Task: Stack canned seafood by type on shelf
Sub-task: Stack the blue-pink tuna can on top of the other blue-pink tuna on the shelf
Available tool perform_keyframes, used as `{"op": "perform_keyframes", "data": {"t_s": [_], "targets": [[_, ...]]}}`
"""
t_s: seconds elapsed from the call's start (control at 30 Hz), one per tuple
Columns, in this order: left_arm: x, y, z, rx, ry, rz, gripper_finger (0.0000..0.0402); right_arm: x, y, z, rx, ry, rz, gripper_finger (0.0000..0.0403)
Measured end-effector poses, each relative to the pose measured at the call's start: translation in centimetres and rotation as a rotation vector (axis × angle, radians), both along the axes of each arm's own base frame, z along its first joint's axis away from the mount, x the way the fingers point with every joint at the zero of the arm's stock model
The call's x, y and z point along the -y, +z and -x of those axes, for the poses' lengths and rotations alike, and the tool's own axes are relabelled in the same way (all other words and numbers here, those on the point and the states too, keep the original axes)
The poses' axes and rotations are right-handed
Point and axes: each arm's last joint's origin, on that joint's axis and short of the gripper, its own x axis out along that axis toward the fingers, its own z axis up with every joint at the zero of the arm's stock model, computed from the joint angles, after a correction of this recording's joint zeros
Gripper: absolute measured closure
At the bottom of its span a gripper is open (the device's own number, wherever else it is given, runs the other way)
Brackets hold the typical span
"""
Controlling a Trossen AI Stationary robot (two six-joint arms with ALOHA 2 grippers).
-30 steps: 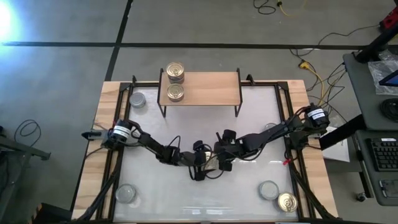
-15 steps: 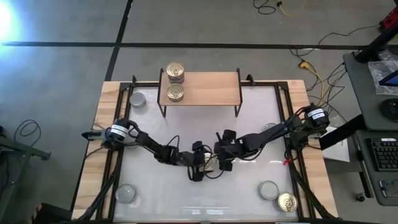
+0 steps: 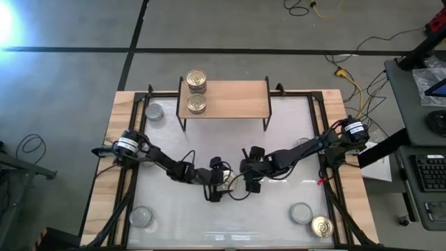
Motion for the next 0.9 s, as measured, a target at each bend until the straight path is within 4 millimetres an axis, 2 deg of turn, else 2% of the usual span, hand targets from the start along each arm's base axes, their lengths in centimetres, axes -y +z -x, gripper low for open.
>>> {"op": "perform_keyframes", "data": {"t_s": [0.47, 0.67, 0.77, 0.9], "targets": [[0.4, 0.5, 0.2, -0.005, -0.039, 0.020, 0.0004, 0.0, 0.0, 0.0, -0.002, 0.000, -0.018, 0.0030], [0.2, 1.6, 0.7, -0.062, -0.035, 0.009, 0.0024, -0.1, 0.2, -0.1, 0.001, 0.006, -0.015, 0.0030], [0.1, 3.6, 1.1, -0.066, -0.035, 0.007, 0.0024, -0.2, 1.0, -0.5, -0.008, 0.013, -0.010, 0.0030], [-0.5, 8.3, 2.5, -0.013, -0.023, -0.043, 0.0016, -0.3, 2.4, -0.9, -0.034, 0.007, -0.006, 0.0030]]}}
